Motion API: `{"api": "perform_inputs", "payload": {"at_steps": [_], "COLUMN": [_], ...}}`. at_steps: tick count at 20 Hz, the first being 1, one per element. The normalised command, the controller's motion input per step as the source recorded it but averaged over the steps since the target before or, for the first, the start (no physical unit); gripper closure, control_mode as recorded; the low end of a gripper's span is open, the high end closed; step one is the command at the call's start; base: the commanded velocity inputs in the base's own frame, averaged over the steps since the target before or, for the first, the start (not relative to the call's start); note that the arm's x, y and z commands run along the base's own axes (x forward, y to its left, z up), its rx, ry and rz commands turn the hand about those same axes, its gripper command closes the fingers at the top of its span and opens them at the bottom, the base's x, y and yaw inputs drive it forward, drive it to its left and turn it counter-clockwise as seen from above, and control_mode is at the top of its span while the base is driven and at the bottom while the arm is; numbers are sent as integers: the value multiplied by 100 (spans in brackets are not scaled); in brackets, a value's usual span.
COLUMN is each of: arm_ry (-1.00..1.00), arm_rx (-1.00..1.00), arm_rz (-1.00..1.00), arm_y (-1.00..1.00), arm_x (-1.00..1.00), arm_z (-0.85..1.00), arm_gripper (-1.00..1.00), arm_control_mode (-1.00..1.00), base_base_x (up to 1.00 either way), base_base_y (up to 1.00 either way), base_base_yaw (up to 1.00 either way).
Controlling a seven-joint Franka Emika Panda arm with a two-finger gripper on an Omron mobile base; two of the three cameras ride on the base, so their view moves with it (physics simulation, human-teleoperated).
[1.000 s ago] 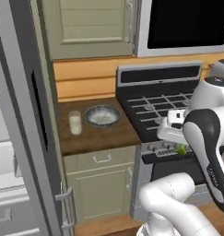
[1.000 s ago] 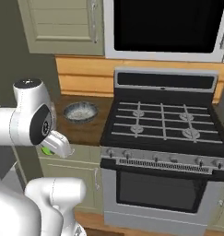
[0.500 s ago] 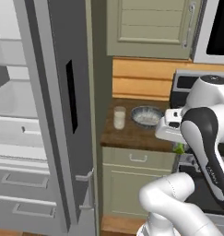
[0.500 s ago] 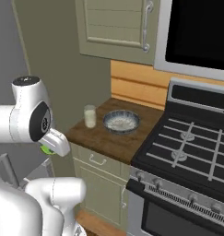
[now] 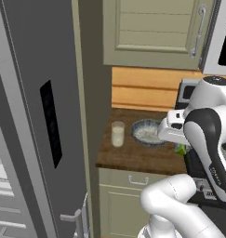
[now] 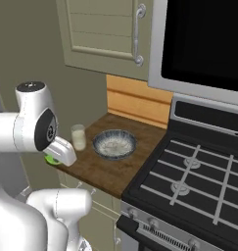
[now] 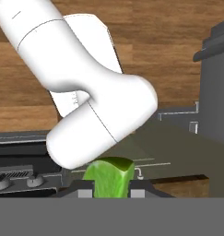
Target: Grab a lemon wedge from the fridge and one ice cube from the ice bowl, and put them in the glass of lemonade.
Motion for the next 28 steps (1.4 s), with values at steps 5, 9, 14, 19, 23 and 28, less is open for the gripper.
{"api": "perform_inputs", "payload": {"at_steps": [5, 9, 14, 19, 23, 28], "arm_ry": [0, 0, 3, 4, -2, -15], "arm_rx": [0, 0, 0, 0, -2, -3], "arm_rz": [0, 0, 9, 33, 31, 22], "arm_y": [0, 0, 0, 12, 35, 45], "arm_x": [0, 0, 75, 100, 98, 91], "arm_z": [0, 0, 0, 0, -20, -34], "arm_gripper": [100, 100, 100, 100, 100, 100], "arm_control_mode": [100, 100, -100, -100, -100, -100], "base_base_x": [33, 9, 6, 0, 0, 0], "base_base_y": [0, 0, 0, 0, 0, 0], "base_base_yaw": [1, 0, 0, 0, 0, 0]}}
